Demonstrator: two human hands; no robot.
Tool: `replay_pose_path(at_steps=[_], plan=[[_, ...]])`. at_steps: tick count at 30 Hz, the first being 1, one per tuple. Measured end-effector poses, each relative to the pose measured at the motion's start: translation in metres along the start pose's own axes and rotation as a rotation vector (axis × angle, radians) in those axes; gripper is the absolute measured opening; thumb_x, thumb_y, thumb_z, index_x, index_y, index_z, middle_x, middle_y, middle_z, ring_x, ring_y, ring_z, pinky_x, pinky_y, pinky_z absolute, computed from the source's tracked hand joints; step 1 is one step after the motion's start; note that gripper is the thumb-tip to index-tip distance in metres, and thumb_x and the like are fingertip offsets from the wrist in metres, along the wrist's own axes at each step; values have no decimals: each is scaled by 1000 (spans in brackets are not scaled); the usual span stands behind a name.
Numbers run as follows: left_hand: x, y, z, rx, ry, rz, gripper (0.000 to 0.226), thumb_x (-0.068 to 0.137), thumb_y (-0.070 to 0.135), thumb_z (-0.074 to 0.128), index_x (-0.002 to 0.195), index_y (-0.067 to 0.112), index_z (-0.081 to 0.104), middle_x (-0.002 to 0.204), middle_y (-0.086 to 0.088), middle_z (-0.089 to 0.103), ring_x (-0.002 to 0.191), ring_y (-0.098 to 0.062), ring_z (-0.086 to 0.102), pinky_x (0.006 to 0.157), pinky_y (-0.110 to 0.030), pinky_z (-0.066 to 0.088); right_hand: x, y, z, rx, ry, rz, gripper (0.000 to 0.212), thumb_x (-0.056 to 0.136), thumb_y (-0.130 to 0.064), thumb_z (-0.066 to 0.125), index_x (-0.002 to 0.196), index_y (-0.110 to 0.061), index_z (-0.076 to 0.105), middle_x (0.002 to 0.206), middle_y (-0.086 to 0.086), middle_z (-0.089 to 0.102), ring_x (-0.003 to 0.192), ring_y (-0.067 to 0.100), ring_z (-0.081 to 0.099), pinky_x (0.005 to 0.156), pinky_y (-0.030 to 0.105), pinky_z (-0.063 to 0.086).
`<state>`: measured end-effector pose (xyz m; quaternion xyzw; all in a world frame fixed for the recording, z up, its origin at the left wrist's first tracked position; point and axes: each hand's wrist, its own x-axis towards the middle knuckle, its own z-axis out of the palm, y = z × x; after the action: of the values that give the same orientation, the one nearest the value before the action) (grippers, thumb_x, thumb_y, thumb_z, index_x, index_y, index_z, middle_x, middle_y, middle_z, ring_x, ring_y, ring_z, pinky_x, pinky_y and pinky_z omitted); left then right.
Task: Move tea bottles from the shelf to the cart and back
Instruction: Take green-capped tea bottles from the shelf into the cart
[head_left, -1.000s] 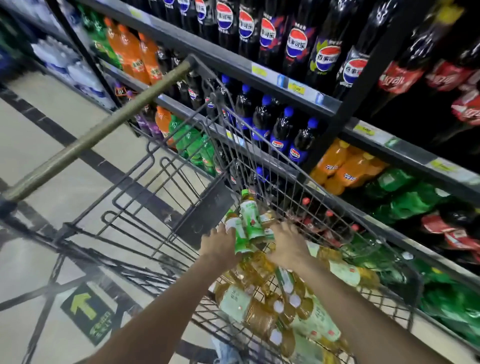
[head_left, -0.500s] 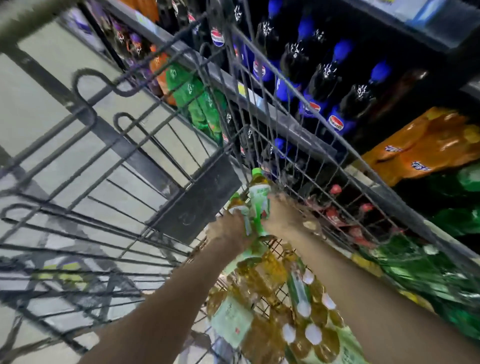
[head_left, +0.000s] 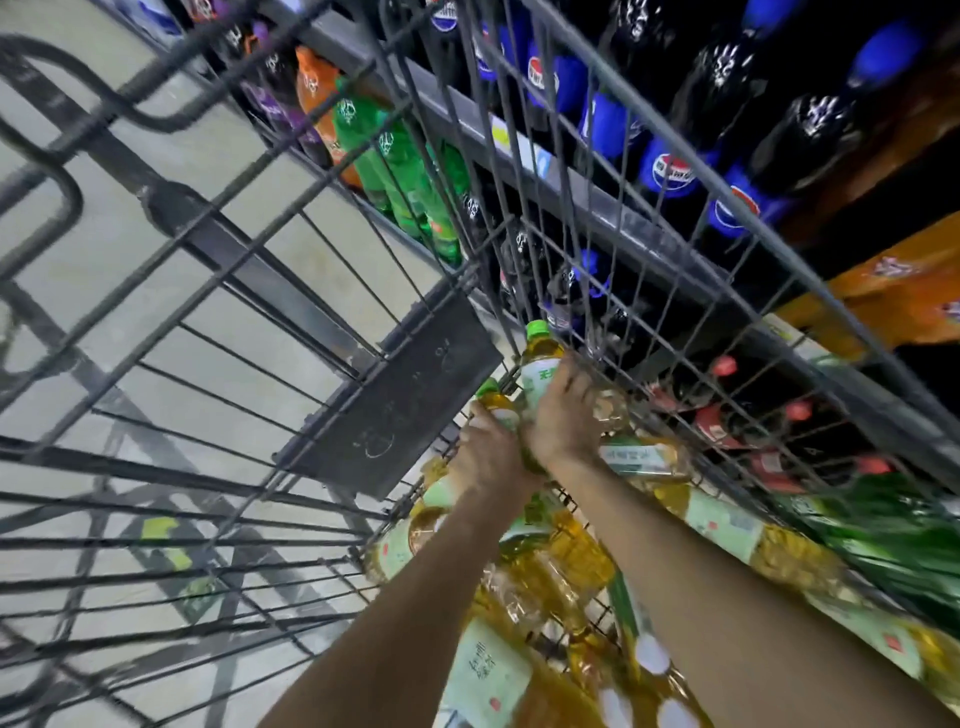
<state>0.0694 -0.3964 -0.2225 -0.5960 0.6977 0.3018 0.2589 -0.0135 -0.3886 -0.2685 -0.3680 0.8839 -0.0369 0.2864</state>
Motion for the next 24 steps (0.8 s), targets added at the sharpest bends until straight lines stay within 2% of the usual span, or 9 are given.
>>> replay_pose_path(at_steps=[3, 6, 10, 12, 14, 16, 19, 21, 24], plan=[[1, 2, 4, -47, -1, -45, 125, 69, 52, 85, 153, 7, 6, 140, -19, 47, 121, -33, 56, 93, -41, 50, 4, 6, -1, 61, -5, 8, 111, 78, -21, 83, 155, -9, 4, 151, 22, 29, 131, 39, 41, 90, 39, 47], [4, 4, 8, -64, -10, -83, 132, 69, 46, 88, 156, 8, -5, 138, -17, 45, 122, -32, 54, 93, -39, 49, 3, 13, -1, 75, 17, -8, 115, 75, -13, 85, 156, -14, 4, 149, 21, 32, 129, 37, 44, 91, 41, 48], [7, 7, 8, -99, -10, -114, 134, 69, 39, 90, 155, 7, -8, 137, -17, 43, 125, -32, 51, 96, -38, 48, -4, 19, 2, 79, 22, 14, 117, 74, -14, 85, 157, -19, 3, 146, 23, 38, 122, 37, 51, 85, 42, 53], [4, 3, 5, -168, -32, -127, 136, 68, 35, 91, 156, 9, -10, 140, -16, 46, 127, -30, 51, 94, -35, 48, -10, 21, -3, 114, -25, 58, 104, 76, -12, 83, 154, -16, 14, 135, 21, 49, 102, 32, 62, 69, 37, 56], [-3, -3, 0, -241, -40, -141, 129, 74, 35, 87, 156, 6, -8, 143, -13, 48, 128, -28, 51, 95, -32, 47, -19, 25, -11, 168, -106, 120, 86, 78, -8, 79, 145, -11, 26, 116, 15, 60, 88, 29, 65, 59, 35, 53], [-17, -7, -6, -275, -23, -133, 115, 81, 35, 81, 155, 2, 0, 139, -12, 51, 126, -28, 53, 93, -30, 47, -32, 33, -22, 211, -145, 148, 73, 79, -15, 80, 137, -9, 36, 107, 11, 64, 86, 28, 65, 57, 28, 47], [-44, -9, -19, -329, 9, -102, 88, 85, 31, 77, 147, 7, 20, 109, -6, 53, 96, -23, 54, 65, -21, 43, -57, 44, -40, 293, -153, 175, 53, 76, -28, 82, 117, -8, 55, 84, 2, 64, 62, 13, 58, 39, 18, 35], [-63, -7, -29, -376, 30, -80, 80, 85, 28, 76, 143, 9, 24, 105, -2, 54, 88, -22, 50, 59, -23, 41, -72, 48, -52, 384, -120, 194, 53, 73, -30, 84, 111, -8, 55, 77, -1, 64, 57, 9, 56, 38, 19, 36], [-90, -3, -44, -413, 85, -4, 83, 84, 22, 76, 147, 13, 23, 107, -2, 57, 86, -19, 48, 60, -24, 38, -96, 47, -76, 473, -85, 192, 75, 72, -30, 87, 127, -2, 44, 93, 6, 67, 76, 19, 65, 52, 25, 46]])
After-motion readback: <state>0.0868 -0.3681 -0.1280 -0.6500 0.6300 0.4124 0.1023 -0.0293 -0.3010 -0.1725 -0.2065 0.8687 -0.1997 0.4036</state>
